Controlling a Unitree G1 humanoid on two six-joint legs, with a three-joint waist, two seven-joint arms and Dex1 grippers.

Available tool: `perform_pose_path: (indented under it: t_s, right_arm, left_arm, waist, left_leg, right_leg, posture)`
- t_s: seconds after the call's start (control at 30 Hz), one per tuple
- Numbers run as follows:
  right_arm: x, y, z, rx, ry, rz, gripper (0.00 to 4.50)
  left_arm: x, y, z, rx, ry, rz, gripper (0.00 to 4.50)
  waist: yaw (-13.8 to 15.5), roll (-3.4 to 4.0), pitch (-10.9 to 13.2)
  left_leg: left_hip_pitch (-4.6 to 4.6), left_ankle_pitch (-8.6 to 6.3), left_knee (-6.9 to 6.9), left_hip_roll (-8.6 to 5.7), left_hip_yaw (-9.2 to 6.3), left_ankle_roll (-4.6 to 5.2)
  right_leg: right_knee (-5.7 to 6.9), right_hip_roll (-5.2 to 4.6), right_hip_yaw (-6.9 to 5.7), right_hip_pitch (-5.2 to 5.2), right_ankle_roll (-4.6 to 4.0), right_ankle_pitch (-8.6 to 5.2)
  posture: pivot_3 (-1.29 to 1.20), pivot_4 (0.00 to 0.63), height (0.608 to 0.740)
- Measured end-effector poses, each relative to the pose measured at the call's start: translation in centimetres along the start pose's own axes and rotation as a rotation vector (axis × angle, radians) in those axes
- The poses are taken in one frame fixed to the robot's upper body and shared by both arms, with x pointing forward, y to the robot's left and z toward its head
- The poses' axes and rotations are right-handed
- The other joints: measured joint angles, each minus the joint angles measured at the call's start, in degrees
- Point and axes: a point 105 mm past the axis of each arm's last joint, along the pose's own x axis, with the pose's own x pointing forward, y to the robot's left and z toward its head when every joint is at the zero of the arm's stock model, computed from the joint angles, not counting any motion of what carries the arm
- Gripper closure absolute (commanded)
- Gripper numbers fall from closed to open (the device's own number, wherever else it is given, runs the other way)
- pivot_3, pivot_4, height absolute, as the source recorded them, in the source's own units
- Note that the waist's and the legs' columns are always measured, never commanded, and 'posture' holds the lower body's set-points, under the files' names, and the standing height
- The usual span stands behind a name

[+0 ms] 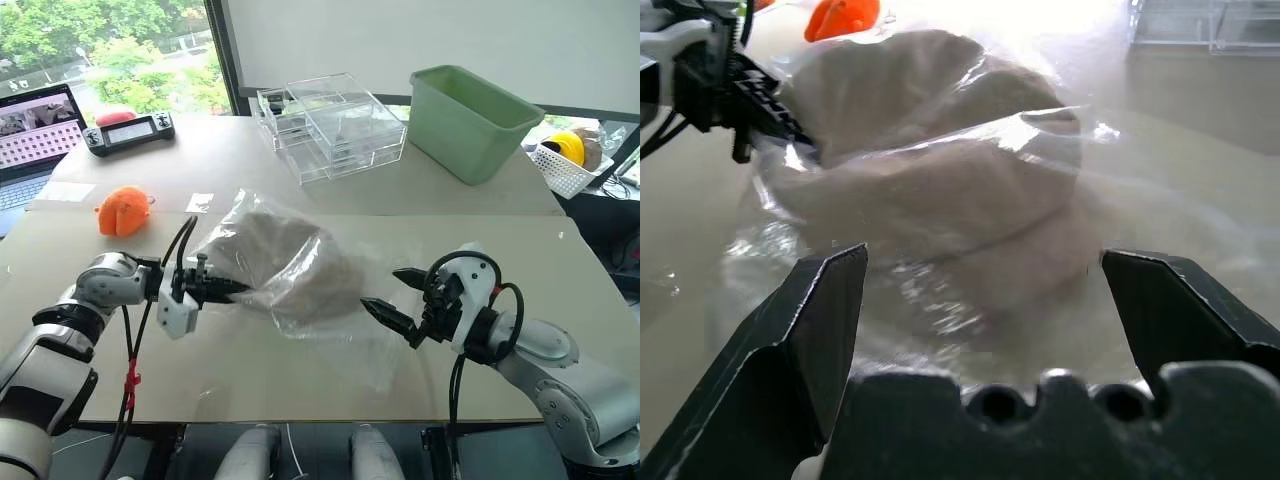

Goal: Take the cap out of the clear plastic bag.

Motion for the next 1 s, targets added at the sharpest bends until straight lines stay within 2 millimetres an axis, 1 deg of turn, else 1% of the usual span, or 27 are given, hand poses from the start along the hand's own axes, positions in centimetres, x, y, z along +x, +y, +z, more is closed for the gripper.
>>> perform_pose_path:
  t_s: [0.07,0.13,0.2,0.23,0.27,0.3,0.33,0.4,0.53,0.6,0.63,0.7,0.77,0.8,0.83,0.9,0.93,0.97,1.0]
  right_arm:
    - [0.0,-0.1,-0.2,0.003,0.003,-0.012,0.0]
    - [-0.1,-0.2,-0.3,0.003,0.004,-0.016,0.0]
    - [-0.1,-0.2,-0.4,0.007,0.003,-0.024,0.0]
    - [-0.1,-0.2,-0.4,0.007,0.002,-0.025,0.0]
    - [-0.1,-0.2,-0.4,0.007,0.001,-0.027,0.0]
    - [-0.1,-0.1,-0.3,0.007,-0.003,-0.028,0.0]
    - [-0.1,-0.1,-0.3,0.008,-0.006,-0.029,0.0]
    - [-0.1,-0.1,-0.3,0.007,-0.008,-0.029,0.0]
    - [0.0,-0.1,-0.3,0.007,-0.009,-0.029,0.0]
    - [0.0,-0.1,-0.2,0.005,-0.011,-0.028,0.0]
    - [0.0,-0.1,-0.2,0.005,-0.011,-0.028,0.0]
    - [0.1,-0.1,0.0,0.001,-0.015,-0.025,0.0]
    - [0.2,-0.2,0.1,-0.003,-0.018,-0.025,0.0]
    - [0.2,-0.2,0.1,-0.002,-0.017,-0.024,0.0]
    - [0.2,-0.2,0.0,-0.002,-0.016,-0.023,0.0]
    - [0.3,-0.2,0.0,-0.001,-0.015,-0.016,0.0]
    - [0.4,-0.2,0.0,0.0,-0.014,-0.014,0.0]
    - [0.5,-0.3,0.0,0.001,-0.014,-0.011,0.0]
    - [0.5,-0.4,0.0,-0.002,-0.013,-0.012,0.0]
  left_arm:
    - [-0.4,-0.5,-0.4,-0.015,0.023,-0.036,4.46]
    - [-0.6,-0.4,-0.9,-0.024,0.051,-0.072,4.46]
    - [-0.2,0.2,-2.9,-0.067,0.16,-0.111,4.46]
    - [-0.1,0.5,-4.5,-0.08,0.26,-0.113,4.46]
    - [-0.1,1.1,-6.7,-0.097,0.402,-0.086,4.46]
    - [-0.4,1.9,-8.5,-0.11,0.521,-0.032,4.46]
    - [-0.7,2.2,-9.9,-0.127,0.618,0.011,4.46]
    - [-1.2,2.3,-11.7,-0.162,0.756,0.069,4.46]
    - [-0.7,2.6,-12.4,-0.232,0.802,0.121,4.46]
    - [-0.6,2.5,-12.3,-0.258,0.789,0.134,3.73]
    - [-0.6,2.4,-12.2,-0.267,0.781,0.144,3.52]
    - [-0.5,2.8,-12.0,-0.278,0.754,0.176,2.78]
    - [-0.3,3.0,-11.6,-0.28,0.718,0.198,2.18]
    - [-0.2,3.1,-11.2,-0.274,0.686,0.207,1.75]
    - [-0.1,3.1,-10.8,-0.259,0.656,0.207,1.57]
    - [0.3,2.9,-9.1,-0.19,0.541,0.193,0.84]
    - [0.5,2.8,-8.4,-0.166,0.489,0.187,0.59]
    - [0.8,2.5,-7.4,-0.141,0.424,0.183,0.15]
    - [1.0,2.4,-6.7,-0.125,0.383,0.182,0.06]
  waist:
    - [-0.17,0.0,0.0]
    - [-0.24,-0.01,0.0]
    - [0.04,-0.11,0.07]
    - [0.12,-0.12,0.07]
    - [0.33,-0.13,0.07]
    - [0.38,-0.14,0.08]
    - [0.37,-0.15,0.08]
    - [0.07,-0.15,0.08]
    - [-0.05,-0.14,0.08]
    - [-0.07,-0.14,0.08]
    - [-0.06,-0.14,0.08]
    - [0.1,-0.14,0.08]
    - [0.3,-0.14,0.08]
    - [0.45,-0.14,0.08]
    - [0.55,-0.14,0.08]
    - [0.75,-0.14,0.08]
    - [0.84,-0.13,0.07]
    - [0.92,-0.13,0.07]
    - [0.97,-0.13,0.07]
  left_leg:
    - [0.02,0.0,0.0,0.0,0.0,0.0]
    - [0.01,0.0,0.04,-0.01,-0.01,0.0]
    - [-0.01,-0.01,0.17,-0.06,-0.16,0.01]
    - [0.02,-0.01,0.16,-0.07,-0.16,0.01]
    - [0.04,-0.01,0.22,-0.1,-0.19,0.02]
    - [0.02,-0.01,0.22,-0.12,-0.18,0.01]
    - [0.03,-0.01,0.23,-0.11,-0.16,0.01]
    - [0.04,-0.01,0.18,-0.1,-0.12,0.01]
    - [0.1,-0.01,0.11,-0.09,-0.12,0.01]
    - [0.1,-0.01,0.15,-0.1,-0.12,0.01]
    - [0.1,-0.01,0.15,-0.1,-0.11,0.01]
    - [0.1,-0.01,0.15,-0.1,-0.11,0.01]
    - [0.09,-0.01,0.14,-0.1,-0.12,0.01]
    - [0.09,-0.01,0.13,-0.1,-0.11,0.01]
    - [0.08,-0.01,0.13,-0.1,-0.11,0.01]
    - [0.08,-0.01,0.12,-0.1,-0.09,0.01]
    - [0.08,-0.02,0.12,-0.11,-0.09,0.0]
    - [0.08,-0.02,0.12,-0.11,-0.07,0.0]
    - [0.08,-0.02,0.12,-0.11,-0.07,0.0]
  right_leg:
    - [0.02,0.01,-0.01,0.0,0.03,-0.02]
    - [0.01,0.01,-0.03,0.03,0.11,-0.06]
    - [0.01,0.01,-0.1,0.11,0.37,-0.18]
    - [0.0,0.01,-0.09,0.17,0.41,-0.18]
    - [0.01,0.0,-0.09,0.22,0.49,-0.18]
    - [0.01,0.0,-0.08,0.2,0.53,-0.17]
    - [0.01,0.0,-0.07,0.21,0.53,-0.17]
    - [0.01,0.0,-0.05,0.16,0.53,-0.17]
    - [0.07,0.0,-0.06,0.16,0.49,-0.16]
    - [0.06,0.0,-0.04,0.18,0.49,-0.16]
    - [0.06,0.0,-0.04,0.19,0.49,-0.16]
    - [0.06,0.0,-0.04,0.19,0.48,-0.16]
    - [0.04,0.0,-0.04,0.19,0.48,-0.16]
    - [0.03,0.0,-0.04,0.19,0.48,-0.16]
    - [0.03,0.0,-0.04,0.19,0.48,-0.16]
    - [-0.01,-0.03,-0.03,0.19,0.47,-0.15]
    - [0.0,-0.05,-0.02,0.19,0.43,-0.13]
    - [0.0,-0.06,-0.02,0.19,0.24,-0.01]
    - [0.0,-0.06,-0.02,0.19,0.15,0.04]
  posture:
    - [0.0,0.15,0.735]
    - [0.0,0.15,0.735]
    - [0.0,0.15,0.735]
    - [0.0,0.15,0.735]
    - [0.0,0.15,0.735]
    - [0.0,0.15,0.735]
    - [0.0,0.15,0.735]
    - [0.0,0.15,0.735]
    - [0.0,0.15,0.735]
    - [0.0,0.15,0.735]
    - [0.0,0.15,0.735]
    - [0.0,0.15,0.735]
    - [0.0,0.15,0.735]
    - [0.0,0.15,0.735]
    - [0.0,0.15,0.735]
    - [0.0,0.15,0.735]
    - [0.0,0.15,0.735]
    - [0.0,0.15,0.735]
    - [0.0,0.15,0.735]
